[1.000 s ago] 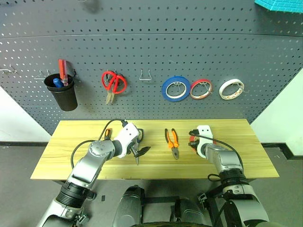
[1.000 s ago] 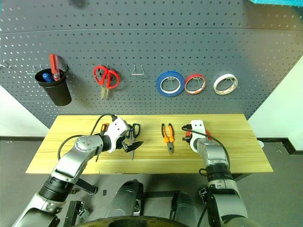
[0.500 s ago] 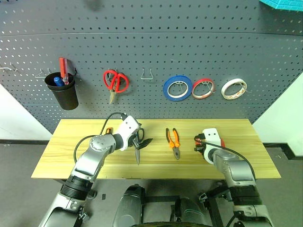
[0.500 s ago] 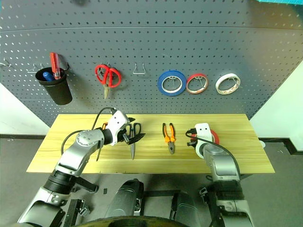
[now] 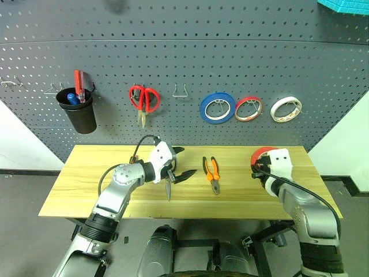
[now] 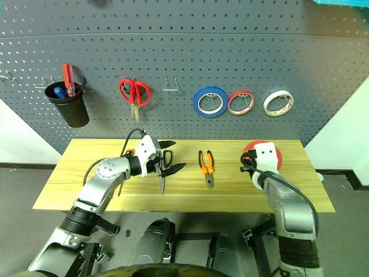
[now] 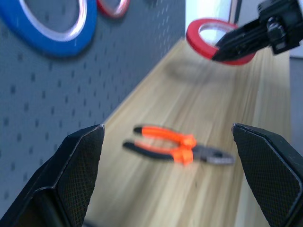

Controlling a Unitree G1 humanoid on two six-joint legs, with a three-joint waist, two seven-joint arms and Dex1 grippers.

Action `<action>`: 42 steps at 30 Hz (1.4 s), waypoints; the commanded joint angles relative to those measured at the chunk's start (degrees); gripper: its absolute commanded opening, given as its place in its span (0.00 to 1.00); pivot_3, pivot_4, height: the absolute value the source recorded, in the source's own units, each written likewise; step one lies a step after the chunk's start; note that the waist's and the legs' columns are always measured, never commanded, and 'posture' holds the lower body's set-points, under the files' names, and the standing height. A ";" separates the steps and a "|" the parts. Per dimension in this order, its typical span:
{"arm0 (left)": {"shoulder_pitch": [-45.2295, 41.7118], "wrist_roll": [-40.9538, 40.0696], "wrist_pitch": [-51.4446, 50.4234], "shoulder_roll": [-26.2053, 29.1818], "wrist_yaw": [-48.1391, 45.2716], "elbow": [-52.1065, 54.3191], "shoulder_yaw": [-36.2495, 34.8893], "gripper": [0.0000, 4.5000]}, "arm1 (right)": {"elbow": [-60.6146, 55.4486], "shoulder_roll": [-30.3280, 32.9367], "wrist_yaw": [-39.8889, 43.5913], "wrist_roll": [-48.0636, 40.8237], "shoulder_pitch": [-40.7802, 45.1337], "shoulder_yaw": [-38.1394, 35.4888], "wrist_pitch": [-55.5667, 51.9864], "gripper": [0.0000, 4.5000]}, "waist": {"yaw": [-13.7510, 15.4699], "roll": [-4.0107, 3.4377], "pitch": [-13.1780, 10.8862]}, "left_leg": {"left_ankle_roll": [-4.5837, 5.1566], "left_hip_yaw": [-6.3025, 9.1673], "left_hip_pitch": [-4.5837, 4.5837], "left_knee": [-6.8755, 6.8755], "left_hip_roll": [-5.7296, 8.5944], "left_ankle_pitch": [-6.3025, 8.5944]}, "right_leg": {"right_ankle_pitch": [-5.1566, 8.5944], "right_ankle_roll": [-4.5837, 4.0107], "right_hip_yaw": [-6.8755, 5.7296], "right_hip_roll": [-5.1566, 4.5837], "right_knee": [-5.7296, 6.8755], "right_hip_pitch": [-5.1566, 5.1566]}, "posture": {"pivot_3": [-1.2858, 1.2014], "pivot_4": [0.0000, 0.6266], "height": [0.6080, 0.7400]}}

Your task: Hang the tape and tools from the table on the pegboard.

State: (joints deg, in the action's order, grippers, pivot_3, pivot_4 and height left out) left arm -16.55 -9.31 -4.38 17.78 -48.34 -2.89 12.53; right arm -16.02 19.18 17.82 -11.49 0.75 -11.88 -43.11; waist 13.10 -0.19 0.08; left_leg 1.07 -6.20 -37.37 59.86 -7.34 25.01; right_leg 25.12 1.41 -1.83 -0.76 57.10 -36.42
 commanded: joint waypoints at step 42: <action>-1.78 -4.87 15.97 -5.66 3.39 -3.79 -5.52 1.00 | 4.20 -0.06 3.77 -9.29 13.74 1.22 24.19 0.16 | 0.16 -0.05 0.06 | -0.01 0.83 -0.01 0.07 0.58 -0.01 | -0.01 0.01 0.01 0.02 0.08 0.24 | 0.64 0.00 0.16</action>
State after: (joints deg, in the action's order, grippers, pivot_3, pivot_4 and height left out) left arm -18.23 -13.76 11.57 11.98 -45.45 -8.85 7.68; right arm -12.70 19.49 21.19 -21.40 12.38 -10.84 -21.69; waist 13.26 -0.24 0.15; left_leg 1.06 -5.37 -37.38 59.93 -6.76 25.00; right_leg 25.11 1.41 -1.82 -0.74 57.18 -36.18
